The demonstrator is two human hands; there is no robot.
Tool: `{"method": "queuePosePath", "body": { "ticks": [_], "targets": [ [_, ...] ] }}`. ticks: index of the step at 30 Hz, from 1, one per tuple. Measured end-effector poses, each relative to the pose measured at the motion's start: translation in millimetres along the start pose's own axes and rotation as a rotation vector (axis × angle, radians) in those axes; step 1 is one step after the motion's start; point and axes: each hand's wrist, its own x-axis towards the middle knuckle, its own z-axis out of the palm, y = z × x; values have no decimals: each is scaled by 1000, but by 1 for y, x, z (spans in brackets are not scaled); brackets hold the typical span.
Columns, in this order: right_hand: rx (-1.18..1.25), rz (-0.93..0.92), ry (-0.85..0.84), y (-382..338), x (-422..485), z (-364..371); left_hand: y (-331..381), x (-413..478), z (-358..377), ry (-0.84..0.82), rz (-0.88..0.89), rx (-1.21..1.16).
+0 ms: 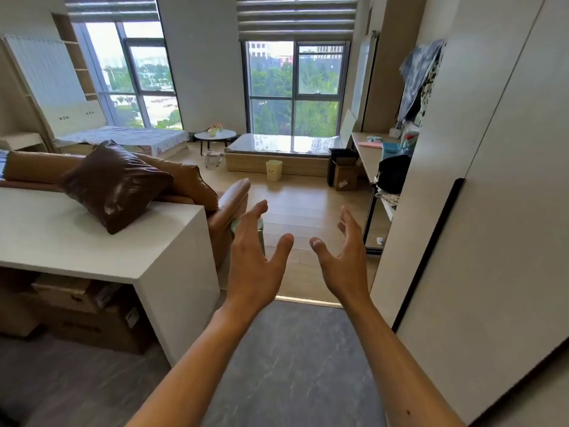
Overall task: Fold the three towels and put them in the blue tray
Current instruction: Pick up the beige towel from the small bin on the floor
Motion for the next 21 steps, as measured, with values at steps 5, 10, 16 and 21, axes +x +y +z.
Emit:
{"method": "queuePosePath", "body": {
  "ticks": [5, 10, 16, 21],
  "targets": [
    [-8, 89, -61, 28, 28, 23, -40, 25, 17, 10, -85, -107],
    [-43, 146, -90, 59, 59, 52, -87, 61, 34, -15, -150, -120],
    [-25, 229, -53, 92, 97, 83, -129, 118, 57, -73, -196, -130],
    [-6, 275, -38, 118, 138, 101, -156, 155, 86, -142, -272, -138]
  ]
}}
